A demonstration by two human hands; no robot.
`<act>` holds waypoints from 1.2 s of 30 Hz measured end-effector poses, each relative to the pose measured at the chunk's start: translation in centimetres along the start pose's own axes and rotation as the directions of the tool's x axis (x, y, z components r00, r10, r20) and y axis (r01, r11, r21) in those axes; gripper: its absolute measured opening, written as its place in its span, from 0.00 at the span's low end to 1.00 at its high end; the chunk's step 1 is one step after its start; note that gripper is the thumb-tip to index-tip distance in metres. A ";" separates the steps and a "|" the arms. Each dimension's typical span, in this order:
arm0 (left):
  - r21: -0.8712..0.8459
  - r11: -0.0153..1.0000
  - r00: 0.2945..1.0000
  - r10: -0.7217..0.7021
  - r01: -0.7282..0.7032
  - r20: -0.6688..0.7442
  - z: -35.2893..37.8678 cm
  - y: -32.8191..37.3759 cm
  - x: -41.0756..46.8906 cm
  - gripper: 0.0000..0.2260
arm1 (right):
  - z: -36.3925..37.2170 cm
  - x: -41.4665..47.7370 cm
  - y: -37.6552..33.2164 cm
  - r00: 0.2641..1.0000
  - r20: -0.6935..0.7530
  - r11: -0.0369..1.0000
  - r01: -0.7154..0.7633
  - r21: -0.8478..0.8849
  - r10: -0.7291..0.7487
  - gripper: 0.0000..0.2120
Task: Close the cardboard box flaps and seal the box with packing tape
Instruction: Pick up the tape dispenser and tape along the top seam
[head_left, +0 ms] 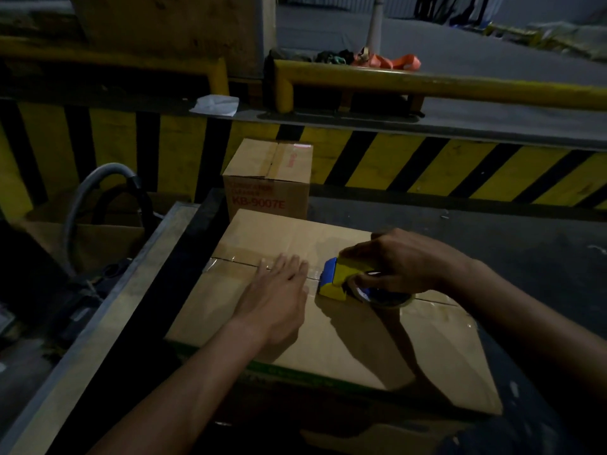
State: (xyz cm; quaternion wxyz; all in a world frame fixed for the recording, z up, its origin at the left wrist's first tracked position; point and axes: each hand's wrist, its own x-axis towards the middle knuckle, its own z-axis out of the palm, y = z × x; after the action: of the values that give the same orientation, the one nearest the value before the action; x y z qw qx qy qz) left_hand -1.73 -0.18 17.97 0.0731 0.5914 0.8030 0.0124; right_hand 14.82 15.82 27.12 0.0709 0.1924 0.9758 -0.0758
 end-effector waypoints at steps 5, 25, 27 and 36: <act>-0.018 1.000 1.000 0.013 -0.014 -0.019 1.5 0.3 0.2 0.26 | 0.1 0.0 0.0 1.000 0.004 1.000 0.001 0.021 -0.001 0.28; -0.024 0.999 0.999 -0.037 0.037 0.009 0.3 4.3 1.0 0.25 | -0.3 -2.9 3.5 0.999 0.032 1.000 -0.012 0.012 0.012 0.27; -0.042 0.999 0.999 -0.032 0.032 -0.011 1.1 4.9 0.9 0.25 | -0.2 -2.8 3.6 0.999 0.035 1.000 -0.008 0.023 0.007 0.28; -0.092 0.996 0.999 -0.014 0.011 -0.039 1.5 4.5 0.4 0.25 | -1.6 -4.8 5.9 0.999 0.046 1.000 -0.025 0.010 0.024 0.28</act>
State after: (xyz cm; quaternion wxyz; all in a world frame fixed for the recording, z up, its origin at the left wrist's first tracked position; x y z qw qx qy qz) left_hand 2.59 1.44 16.94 0.0842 0.5820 0.8066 0.0604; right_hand 21.37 19.73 28.74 0.0933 0.2030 0.9711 -0.0845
